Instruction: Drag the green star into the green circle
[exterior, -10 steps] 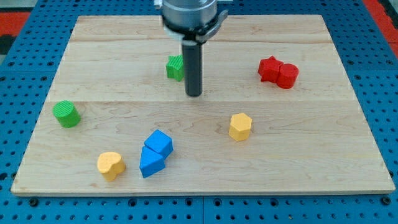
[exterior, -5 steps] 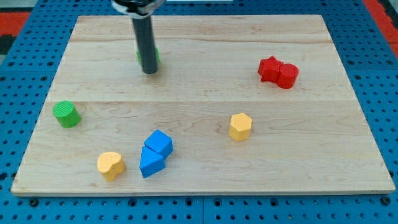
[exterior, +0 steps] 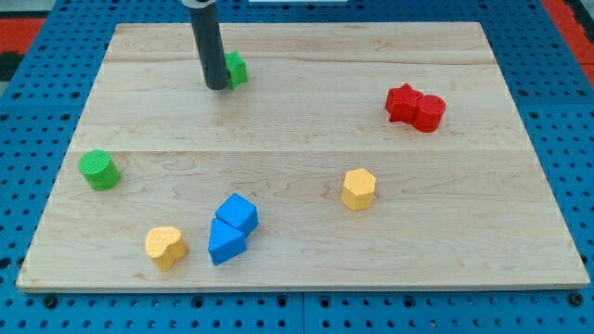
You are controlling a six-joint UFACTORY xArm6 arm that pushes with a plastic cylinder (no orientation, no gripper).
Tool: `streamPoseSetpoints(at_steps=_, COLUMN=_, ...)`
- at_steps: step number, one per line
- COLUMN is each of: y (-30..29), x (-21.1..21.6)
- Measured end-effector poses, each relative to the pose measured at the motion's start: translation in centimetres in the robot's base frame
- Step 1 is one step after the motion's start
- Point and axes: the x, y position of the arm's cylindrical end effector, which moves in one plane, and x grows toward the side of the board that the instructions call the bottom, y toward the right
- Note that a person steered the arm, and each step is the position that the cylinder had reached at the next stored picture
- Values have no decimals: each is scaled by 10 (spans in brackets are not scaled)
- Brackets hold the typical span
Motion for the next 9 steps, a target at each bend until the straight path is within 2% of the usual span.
streamPoseSetpoints(at_steps=3, y=12, x=3)
streamPoseSetpoints(at_steps=4, y=49, x=3)
streamPoseSetpoints(at_steps=5, y=66, x=-15)
streamPoseSetpoints(at_steps=6, y=42, x=-47)
streamPoseSetpoints(at_steps=8, y=-65, x=-43)
streamPoseSetpoints(at_steps=9, y=-78, x=-79)
